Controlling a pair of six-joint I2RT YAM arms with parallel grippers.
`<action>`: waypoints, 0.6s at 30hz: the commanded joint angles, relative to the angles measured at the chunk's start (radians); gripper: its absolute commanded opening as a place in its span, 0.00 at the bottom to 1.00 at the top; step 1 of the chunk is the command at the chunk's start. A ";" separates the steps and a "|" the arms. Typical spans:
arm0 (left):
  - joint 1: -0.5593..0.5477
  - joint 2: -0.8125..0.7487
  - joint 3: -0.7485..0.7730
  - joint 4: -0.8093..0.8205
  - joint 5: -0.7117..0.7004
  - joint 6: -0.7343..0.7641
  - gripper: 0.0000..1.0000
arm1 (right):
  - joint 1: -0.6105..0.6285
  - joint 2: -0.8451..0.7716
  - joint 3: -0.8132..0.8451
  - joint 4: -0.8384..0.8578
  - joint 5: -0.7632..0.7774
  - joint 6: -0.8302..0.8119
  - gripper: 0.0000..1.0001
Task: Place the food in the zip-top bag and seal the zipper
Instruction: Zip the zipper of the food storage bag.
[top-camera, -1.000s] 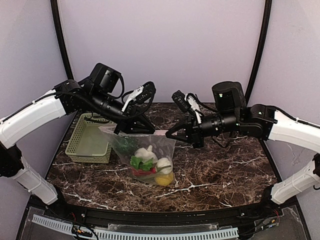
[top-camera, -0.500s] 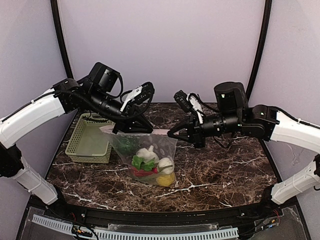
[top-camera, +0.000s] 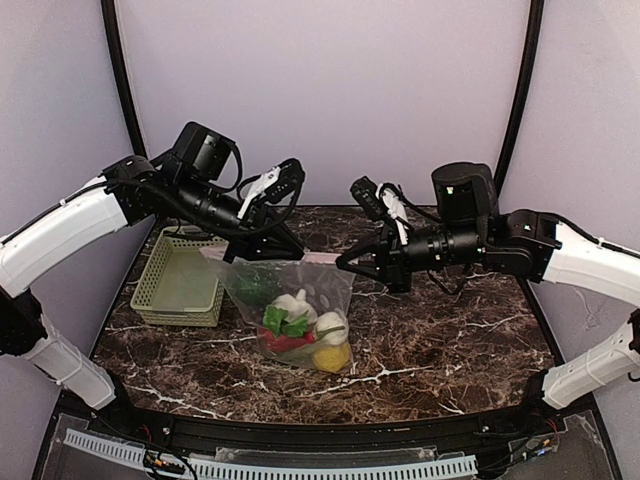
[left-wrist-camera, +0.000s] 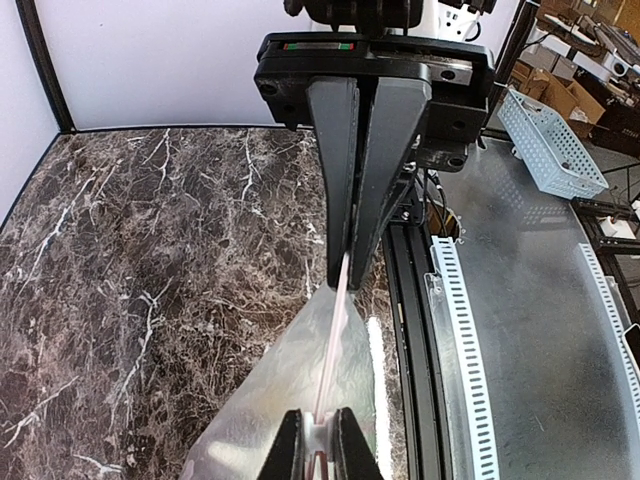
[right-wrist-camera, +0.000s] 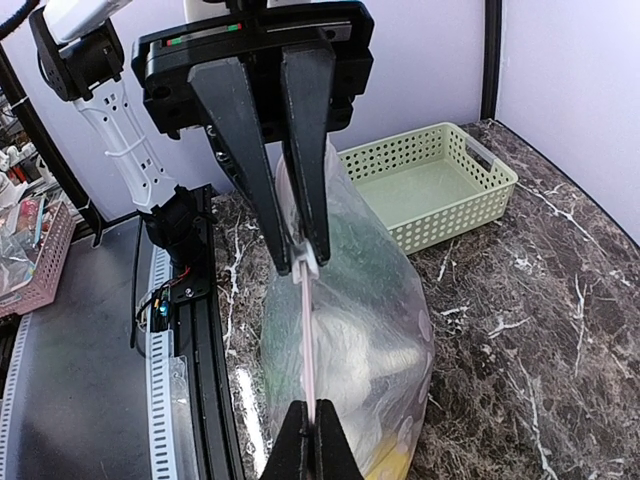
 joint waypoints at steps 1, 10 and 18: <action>0.105 -0.103 -0.017 -0.209 -0.171 0.022 0.01 | -0.039 -0.109 -0.005 -0.126 0.038 -0.009 0.00; 0.131 -0.140 -0.044 -0.209 -0.202 0.029 0.01 | -0.044 -0.114 0.003 -0.146 0.049 -0.021 0.00; 0.145 -0.144 -0.054 -0.211 -0.213 0.031 0.01 | -0.048 -0.127 0.002 -0.154 0.065 -0.025 0.00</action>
